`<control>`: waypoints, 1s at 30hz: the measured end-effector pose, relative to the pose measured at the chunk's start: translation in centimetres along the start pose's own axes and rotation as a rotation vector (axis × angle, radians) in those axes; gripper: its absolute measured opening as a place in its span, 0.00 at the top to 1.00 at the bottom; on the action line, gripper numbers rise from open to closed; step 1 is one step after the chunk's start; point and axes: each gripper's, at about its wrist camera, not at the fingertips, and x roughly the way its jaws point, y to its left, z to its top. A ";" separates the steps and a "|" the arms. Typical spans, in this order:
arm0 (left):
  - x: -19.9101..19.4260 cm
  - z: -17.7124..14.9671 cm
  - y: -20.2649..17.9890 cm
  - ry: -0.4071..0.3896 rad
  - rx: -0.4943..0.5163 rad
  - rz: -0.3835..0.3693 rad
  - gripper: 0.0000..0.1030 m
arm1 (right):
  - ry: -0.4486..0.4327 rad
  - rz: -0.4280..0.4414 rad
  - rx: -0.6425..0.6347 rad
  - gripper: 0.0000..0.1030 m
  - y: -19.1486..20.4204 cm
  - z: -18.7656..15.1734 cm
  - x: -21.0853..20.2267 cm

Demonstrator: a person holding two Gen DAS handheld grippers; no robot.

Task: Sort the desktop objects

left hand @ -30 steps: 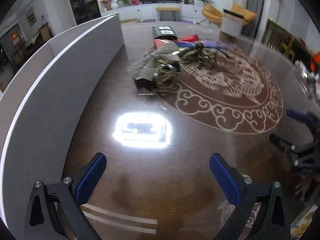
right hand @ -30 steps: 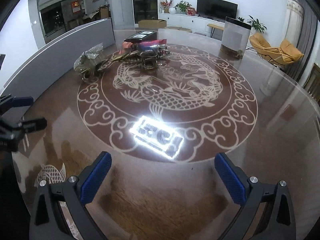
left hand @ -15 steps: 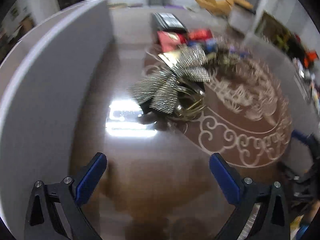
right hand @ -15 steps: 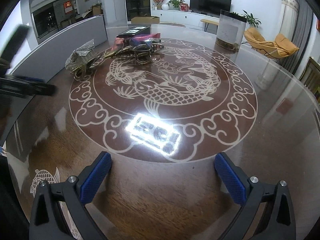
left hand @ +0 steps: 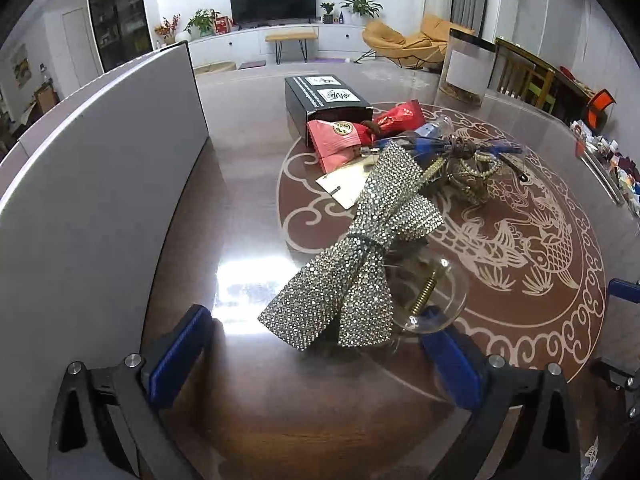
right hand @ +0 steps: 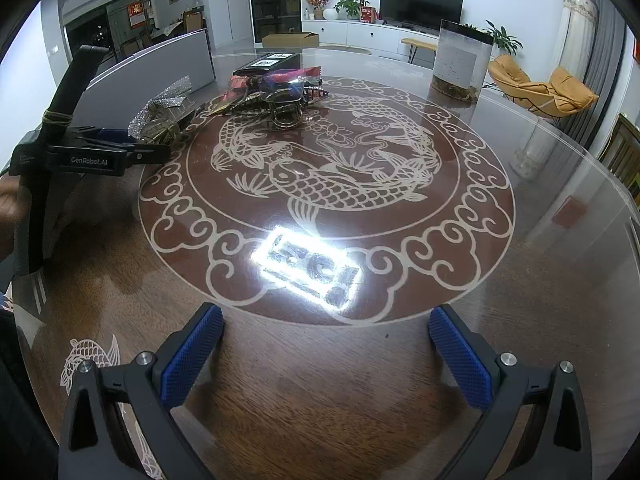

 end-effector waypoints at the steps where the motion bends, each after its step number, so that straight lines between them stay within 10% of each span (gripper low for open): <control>1: 0.0 0.0 0.0 0.000 0.000 0.000 0.00 | 0.000 0.000 0.000 0.00 0.0 0.0 0.0; 30: -0.2 -0.2 0.0 -0.001 -0.001 0.000 0.00 | 0.000 0.000 0.000 0.00 0.0 0.0 0.1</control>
